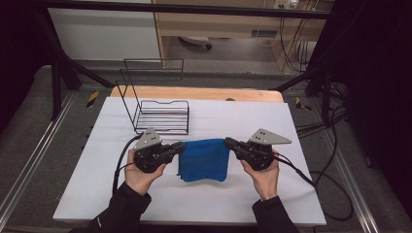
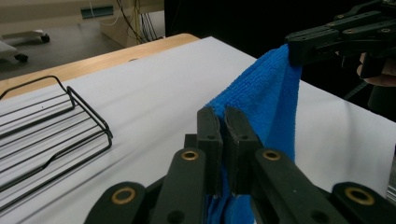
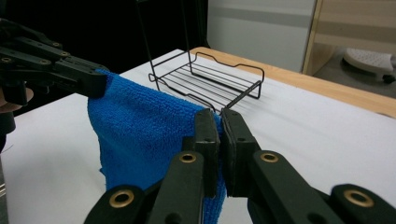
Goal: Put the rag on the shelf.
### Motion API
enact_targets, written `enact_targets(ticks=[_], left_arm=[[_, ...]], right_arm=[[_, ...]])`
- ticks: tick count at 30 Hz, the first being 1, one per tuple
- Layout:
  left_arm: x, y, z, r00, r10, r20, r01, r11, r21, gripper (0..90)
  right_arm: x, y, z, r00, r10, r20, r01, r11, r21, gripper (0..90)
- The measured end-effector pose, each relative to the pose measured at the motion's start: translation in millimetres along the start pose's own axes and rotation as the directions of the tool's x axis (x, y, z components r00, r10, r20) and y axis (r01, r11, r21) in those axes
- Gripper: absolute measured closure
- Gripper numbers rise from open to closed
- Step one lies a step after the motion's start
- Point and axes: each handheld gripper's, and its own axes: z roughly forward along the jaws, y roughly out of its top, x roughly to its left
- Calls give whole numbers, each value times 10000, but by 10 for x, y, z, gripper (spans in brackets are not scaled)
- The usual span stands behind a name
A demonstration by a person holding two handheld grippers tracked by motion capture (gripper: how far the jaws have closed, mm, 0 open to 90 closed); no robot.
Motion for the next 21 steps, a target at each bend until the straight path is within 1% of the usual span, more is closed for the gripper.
enact_targets(ticks=[2,5,6,7,8,9,12,13,14,17,18,21], left_arm=[[-16,23,-23,10000,91,-37,-92,9999,-98,858],[-32,65,-68,9999,130,-49,-131,9994,-309,858],[-32,65,-68,9999,130,-49,-131,9994,-309,858],[-35,86,-91,9999,147,-77,-150,9988,-458,858],[-35,86,-91,9999,147,-77,-150,9988,-458,858],[-35,106,-113,9998,133,-117,-140,9982,-589,858],[-31,129,-140,9997,157,-170,-168,9974,-700,858],[-30,156,-166,9996,183,-216,-200,9964,-822,858],[-30,156,-166,9996,183,-216,-200,9964,-822,858],[-23,207,-207,9993,221,-307,-252,9943,-1039,858],[-13,245,-236,9990,235,-387,-280,9925,-1194,858],[3,278,-266,9987,228,-447,-287,9904,-1354,858]], right_arm=[[13,23,-19,10000,-59,6,59,9999,-115,863],[34,58,-45,9999,-131,28,132,9995,-277,863],[34,58,-45,9999,-131,28,132,9995,-277,863],[48,81,-61,9999,-161,3,161,9990,-417,863],[48,81,-61,9999,-161,3,161,9990,-417,863],[65,109,-73,9998,-208,16,208,9984,-524,863],[96,153,-84,9994,-347,74,351,9971,-682,863],[105,168,-85,9992,-392,89,397,9965,-732,863],[113,184,-89,9992,-398,102,405,9960,-802,863],[144,245,-91,9988,-452,195,469,9936,-1027,863],[156,269,-89,9985,-492,237,516,9923,-1128,863],[192,341,-85,9982,-533,281,568,9882,-1420,863]])
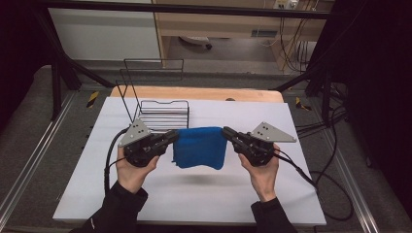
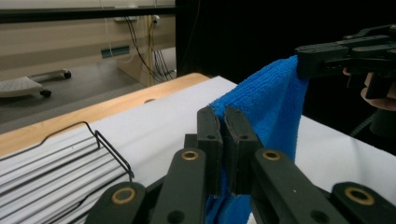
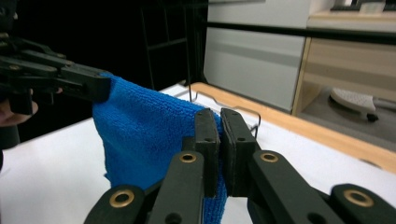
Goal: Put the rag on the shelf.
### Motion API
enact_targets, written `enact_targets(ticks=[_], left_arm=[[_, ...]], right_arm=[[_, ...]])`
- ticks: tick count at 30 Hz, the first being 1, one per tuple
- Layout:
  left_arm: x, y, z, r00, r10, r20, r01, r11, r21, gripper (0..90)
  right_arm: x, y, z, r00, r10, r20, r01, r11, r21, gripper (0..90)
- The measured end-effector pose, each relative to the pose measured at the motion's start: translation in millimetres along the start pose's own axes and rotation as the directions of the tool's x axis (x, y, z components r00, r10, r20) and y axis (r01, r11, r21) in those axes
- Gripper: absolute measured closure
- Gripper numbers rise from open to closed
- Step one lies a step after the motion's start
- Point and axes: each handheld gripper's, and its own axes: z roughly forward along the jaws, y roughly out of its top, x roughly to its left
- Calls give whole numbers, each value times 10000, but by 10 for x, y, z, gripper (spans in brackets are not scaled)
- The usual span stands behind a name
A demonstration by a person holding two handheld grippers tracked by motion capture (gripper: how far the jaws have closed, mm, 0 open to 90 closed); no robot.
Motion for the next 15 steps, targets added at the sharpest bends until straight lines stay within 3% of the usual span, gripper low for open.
enact_targets(ticks=[15], left_arm=[[243,222,-203,9983,-102,-574,46,9953,-964,859]], right_arm=[[154,330,229,9989,-438,172,451,9955,-837,864]])
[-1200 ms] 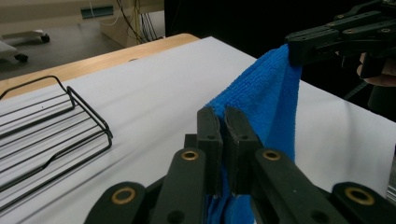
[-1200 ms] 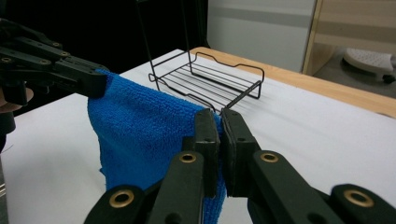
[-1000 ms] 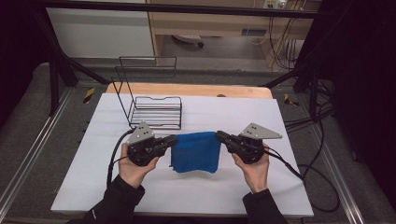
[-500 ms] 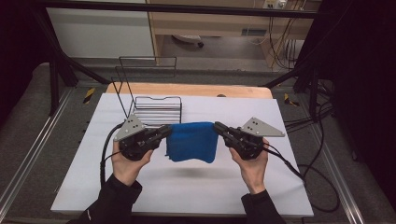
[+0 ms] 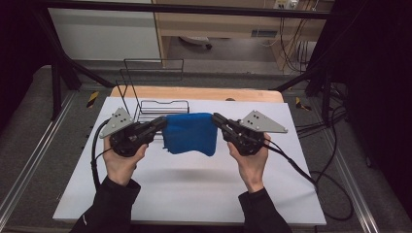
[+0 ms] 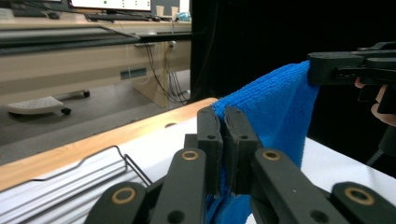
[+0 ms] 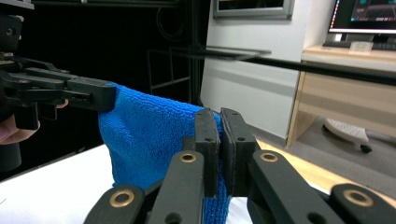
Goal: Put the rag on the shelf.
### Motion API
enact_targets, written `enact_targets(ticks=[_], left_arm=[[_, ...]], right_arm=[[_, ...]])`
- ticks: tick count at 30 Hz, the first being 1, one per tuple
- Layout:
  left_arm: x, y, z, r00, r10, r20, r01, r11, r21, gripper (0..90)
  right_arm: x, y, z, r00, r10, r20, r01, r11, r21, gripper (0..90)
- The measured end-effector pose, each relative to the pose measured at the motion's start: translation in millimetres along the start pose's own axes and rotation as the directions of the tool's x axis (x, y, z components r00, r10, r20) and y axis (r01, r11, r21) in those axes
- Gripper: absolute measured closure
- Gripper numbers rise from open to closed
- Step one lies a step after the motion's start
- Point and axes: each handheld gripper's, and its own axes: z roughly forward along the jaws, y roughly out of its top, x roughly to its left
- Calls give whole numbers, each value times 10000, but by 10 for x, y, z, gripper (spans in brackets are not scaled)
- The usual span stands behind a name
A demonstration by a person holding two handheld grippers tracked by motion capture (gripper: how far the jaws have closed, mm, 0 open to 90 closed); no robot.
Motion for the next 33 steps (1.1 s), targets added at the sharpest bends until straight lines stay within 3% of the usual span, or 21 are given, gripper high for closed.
enact_targets(ticks=[15,33], left_arm=[[294,301,-201,9982,-5,-600,-44,9967,-815,860],[562,689,-282,9935,-171,-1123,-28,9846,-1748,861]], right_arm=[[127,367,381,9985,-529,147,537,9970,-556,865],[190,828,741,9956,-822,454,874,9878,-1287,866]])
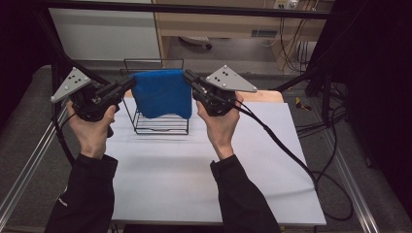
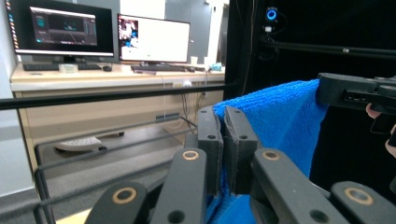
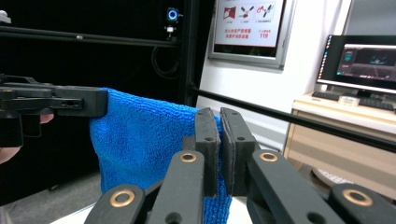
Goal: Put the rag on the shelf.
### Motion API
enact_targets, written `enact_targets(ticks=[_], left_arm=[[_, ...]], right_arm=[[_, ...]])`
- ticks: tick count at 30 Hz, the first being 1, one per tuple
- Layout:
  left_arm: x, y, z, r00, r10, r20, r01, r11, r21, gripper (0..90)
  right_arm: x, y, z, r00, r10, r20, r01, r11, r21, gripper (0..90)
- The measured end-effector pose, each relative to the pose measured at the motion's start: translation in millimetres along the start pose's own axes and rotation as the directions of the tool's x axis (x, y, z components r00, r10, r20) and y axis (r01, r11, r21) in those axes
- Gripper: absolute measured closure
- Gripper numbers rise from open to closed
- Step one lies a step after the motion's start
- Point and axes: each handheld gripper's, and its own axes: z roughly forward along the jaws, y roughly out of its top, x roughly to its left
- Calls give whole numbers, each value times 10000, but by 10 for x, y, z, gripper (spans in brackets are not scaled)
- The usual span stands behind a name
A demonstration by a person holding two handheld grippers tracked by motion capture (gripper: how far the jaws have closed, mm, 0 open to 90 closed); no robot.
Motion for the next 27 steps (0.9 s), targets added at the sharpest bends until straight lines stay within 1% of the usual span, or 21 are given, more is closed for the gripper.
enact_targets(ticks=[2,6,10,12,13,14,17,22,24,25,27], left_arm=[[21,35,-1,10000,-25,-12,25,9999,-134,861],[64,104,-1,10000,-25,-46,23,9994,-355,861],[99,191,11,9998,104,-170,-112,9987,-494,861],[115,242,13,9997,150,-204,-161,9983,-567,861],[125,269,12,9995,207,-225,-220,9979,-612,861],[131,296,15,9994,219,-259,-236,9976,-653,861],[156,385,25,9986,359,-400,-386,9969,-679,861],[216,517,54,9975,421,-560,-461,9963,-731,861],[238,555,71,9965,492,-672,-541,9958,-742,861],[252,570,81,9961,515,-714,-567,9957,-729,860],[287,596,105,9960,484,-746,-540,9956,-760,860]], right_arm=[[1,17,17,10000,-46,24,46,10000,-51,866],[-9,99,108,10000,-20,69,22,9997,-249,866],[-19,153,157,10000,-39,79,42,9994,-337,866],[-24,202,190,9999,-36,94,40,9991,-412,866],[-31,261,222,9999,-60,105,65,9989,-470,866],[-31,261,222,9999,-60,105,65,9989,-470,866],[-29,349,272,9998,-125,139,133,9984,-556,866],[-41,475,381,9996,-193,229,207,9977,-644,866],[-43,487,403,9995,-202,246,217,9977,-647,865],[-53,505,450,9993,-253,283,270,9977,-617,866],[-72,518,499,9993,-225,290,243,9978,-611,865]])
